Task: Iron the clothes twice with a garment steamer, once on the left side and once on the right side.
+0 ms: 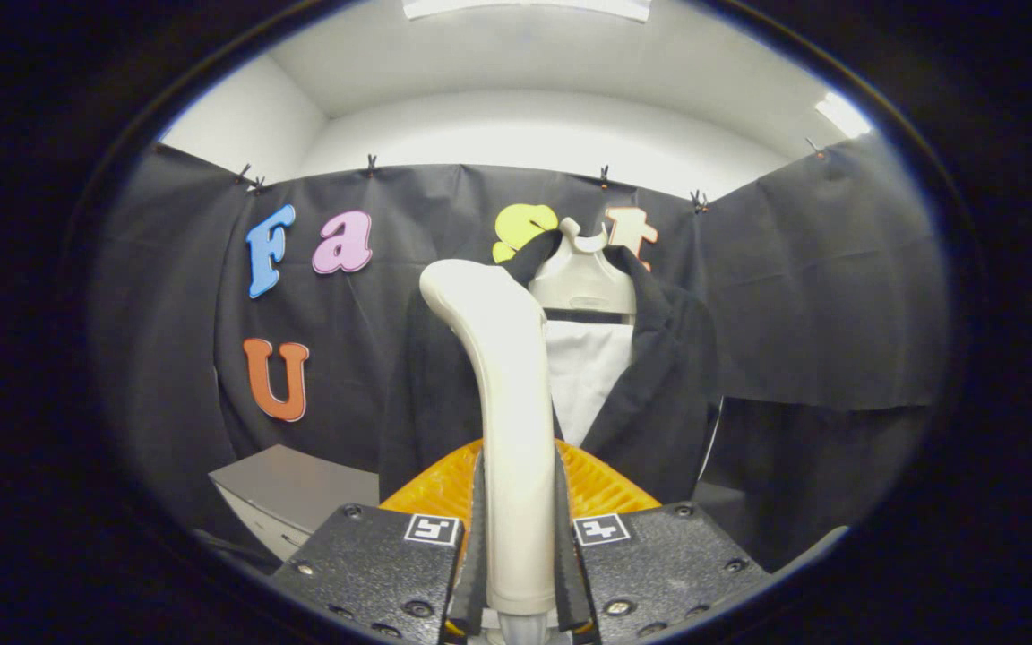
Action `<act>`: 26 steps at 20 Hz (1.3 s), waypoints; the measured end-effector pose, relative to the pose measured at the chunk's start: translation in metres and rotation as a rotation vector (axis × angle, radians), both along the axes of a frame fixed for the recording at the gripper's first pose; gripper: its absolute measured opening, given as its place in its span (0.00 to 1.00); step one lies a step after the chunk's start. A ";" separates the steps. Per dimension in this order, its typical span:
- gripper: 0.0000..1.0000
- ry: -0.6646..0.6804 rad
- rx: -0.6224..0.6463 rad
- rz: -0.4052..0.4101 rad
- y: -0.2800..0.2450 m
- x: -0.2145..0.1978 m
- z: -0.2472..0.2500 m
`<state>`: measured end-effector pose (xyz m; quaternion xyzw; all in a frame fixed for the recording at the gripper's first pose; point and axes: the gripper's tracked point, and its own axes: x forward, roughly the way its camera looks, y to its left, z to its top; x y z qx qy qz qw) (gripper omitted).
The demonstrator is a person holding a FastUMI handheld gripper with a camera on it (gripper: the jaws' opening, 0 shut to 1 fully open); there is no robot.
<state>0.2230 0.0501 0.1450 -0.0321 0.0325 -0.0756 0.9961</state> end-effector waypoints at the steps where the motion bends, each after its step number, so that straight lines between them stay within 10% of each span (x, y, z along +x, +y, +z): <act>1: 0.33 0.005 -0.003 0.002 -0.005 0.004 -0.004; 26: 0.33 0.120 -0.096 -0.042 -0.033 -0.011 -0.162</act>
